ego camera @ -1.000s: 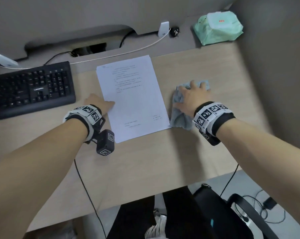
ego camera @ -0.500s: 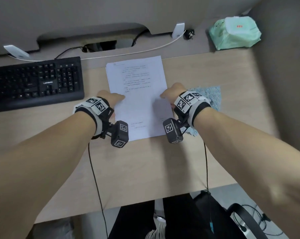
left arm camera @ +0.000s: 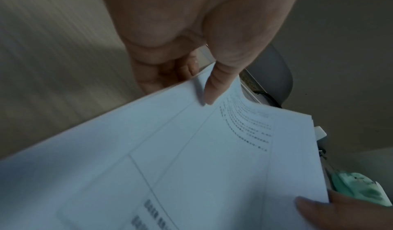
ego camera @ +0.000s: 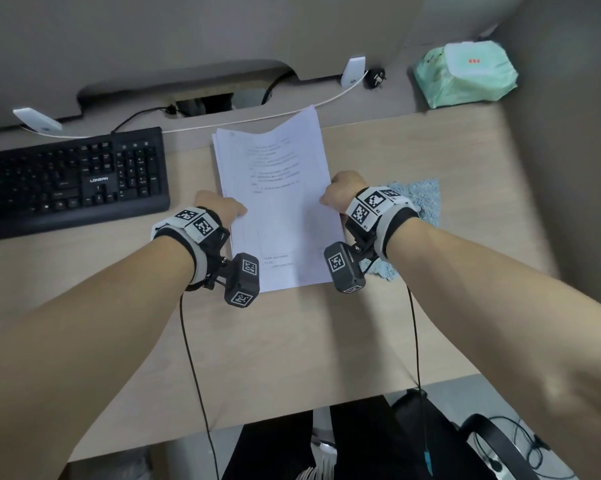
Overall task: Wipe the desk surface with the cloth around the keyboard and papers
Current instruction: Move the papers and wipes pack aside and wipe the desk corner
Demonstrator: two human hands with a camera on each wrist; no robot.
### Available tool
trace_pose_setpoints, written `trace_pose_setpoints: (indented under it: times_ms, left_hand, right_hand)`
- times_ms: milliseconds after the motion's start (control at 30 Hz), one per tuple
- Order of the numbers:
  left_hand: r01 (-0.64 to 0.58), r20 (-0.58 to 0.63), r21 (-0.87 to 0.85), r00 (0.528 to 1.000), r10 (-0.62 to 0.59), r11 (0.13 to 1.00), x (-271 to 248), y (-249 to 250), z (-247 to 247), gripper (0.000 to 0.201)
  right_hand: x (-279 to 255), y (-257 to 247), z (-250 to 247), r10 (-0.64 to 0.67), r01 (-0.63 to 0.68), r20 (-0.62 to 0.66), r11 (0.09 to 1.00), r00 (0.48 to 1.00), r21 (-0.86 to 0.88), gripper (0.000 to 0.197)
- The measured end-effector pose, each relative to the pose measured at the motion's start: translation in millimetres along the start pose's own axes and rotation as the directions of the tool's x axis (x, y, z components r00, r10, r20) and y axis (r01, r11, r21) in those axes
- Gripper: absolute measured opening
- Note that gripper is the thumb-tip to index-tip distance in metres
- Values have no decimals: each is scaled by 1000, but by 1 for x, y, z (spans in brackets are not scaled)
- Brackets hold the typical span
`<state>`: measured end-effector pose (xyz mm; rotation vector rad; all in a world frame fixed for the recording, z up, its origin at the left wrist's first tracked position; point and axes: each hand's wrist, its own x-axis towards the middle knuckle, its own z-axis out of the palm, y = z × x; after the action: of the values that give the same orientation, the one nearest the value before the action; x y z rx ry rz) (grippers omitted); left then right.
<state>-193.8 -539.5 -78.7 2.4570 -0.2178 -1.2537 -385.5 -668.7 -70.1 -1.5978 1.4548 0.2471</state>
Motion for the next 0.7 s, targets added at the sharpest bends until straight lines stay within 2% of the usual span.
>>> trace_pose_setpoints:
  times_ms: [67,133,200,233,333,433,467,567,633,700]
  left_hand:
    - [-36,10,-10,999,36,999,-9,9,-3,45]
    - [-91,60,16,994,90,996,-17,21,-3,39]
    - [-171,129,-5,977,170,985,-33,40,3,20]
    - [-224,161,-7,962,222,975,-41,49,10,8]
    - [-427,231,145,892,389,893,-59,77,44,14]
    - [-573,337,345,815,472,744,-75,96,90,20]
    - [-605,374,411,794,478,682,-81,99,105,28]
    - [-716,506,534,697,508,450,-95,100,157,71]
    - [-722,545,612,680,490,322,-104,99,184,88]
    - [-688,537,699,685,492,195,-107,95,200,89]
  right_hand:
    - [-4,-1,-13,-35,37,-75,999,997,24,16]
    - [-6,3,-31,-60,73,-169,994,984,75,23]
    - [-14,11,-58,-47,74,-237,991,970,108,30]
    - [-17,19,-72,-27,61,-272,991,962,119,32]
    - [-31,52,-120,39,23,-384,988,923,156,25]
    - [-44,95,-160,116,-43,-480,986,870,161,25]
    - [-46,109,-169,139,-59,-509,984,849,169,28]
    - [-49,146,-192,223,-168,-557,974,800,149,29]
    - [-49,165,-202,258,-241,-555,965,791,105,26]
    - [-46,179,-208,279,-282,-544,956,792,81,21]
